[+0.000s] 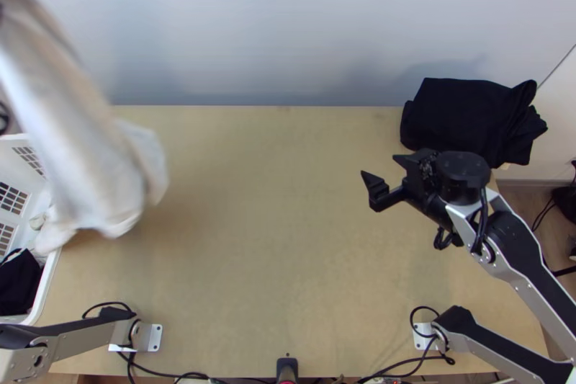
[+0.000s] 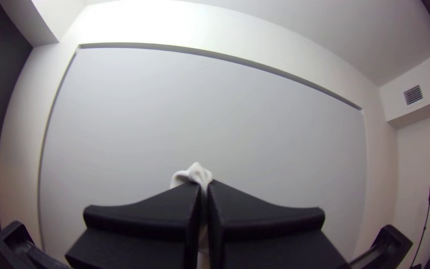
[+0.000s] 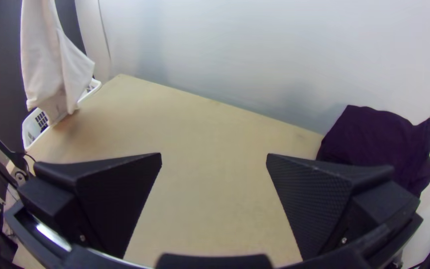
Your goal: Fold the t-shirt
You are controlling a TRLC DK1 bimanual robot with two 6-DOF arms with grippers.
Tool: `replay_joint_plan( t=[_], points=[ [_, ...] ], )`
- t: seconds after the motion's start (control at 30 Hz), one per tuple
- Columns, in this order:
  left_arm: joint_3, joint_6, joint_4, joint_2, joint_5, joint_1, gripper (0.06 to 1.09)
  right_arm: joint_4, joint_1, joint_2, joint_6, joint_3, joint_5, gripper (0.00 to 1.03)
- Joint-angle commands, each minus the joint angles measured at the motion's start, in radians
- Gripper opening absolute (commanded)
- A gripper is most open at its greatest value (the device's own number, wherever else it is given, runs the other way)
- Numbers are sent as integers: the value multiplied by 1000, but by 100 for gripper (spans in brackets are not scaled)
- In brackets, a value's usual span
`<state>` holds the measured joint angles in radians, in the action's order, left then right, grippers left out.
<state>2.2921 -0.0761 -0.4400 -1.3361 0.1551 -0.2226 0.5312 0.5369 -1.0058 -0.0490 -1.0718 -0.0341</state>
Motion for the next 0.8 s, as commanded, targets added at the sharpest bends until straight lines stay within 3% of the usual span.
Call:
replay_joint_plan(
  t=[0.0, 0.23, 0.57, 0.77],
  points=[
    [-25, 105, 75, -32, 132, -383, 10, -11, -48, 82, -3, 90, 0, 98],
    [-39, 239, 152, -107, 231, -684, 10, -11, -101, 151, -18, 150, 0, 98],
    [-34, 384, 274, -227, 225, -932, 10, -14, -203, 225, -25, 228, -1, 98],
    [-48, 394, 213, -250, 219, -1002, 10, -23, -338, 234, -20, 268, 0, 98]
  ],
)
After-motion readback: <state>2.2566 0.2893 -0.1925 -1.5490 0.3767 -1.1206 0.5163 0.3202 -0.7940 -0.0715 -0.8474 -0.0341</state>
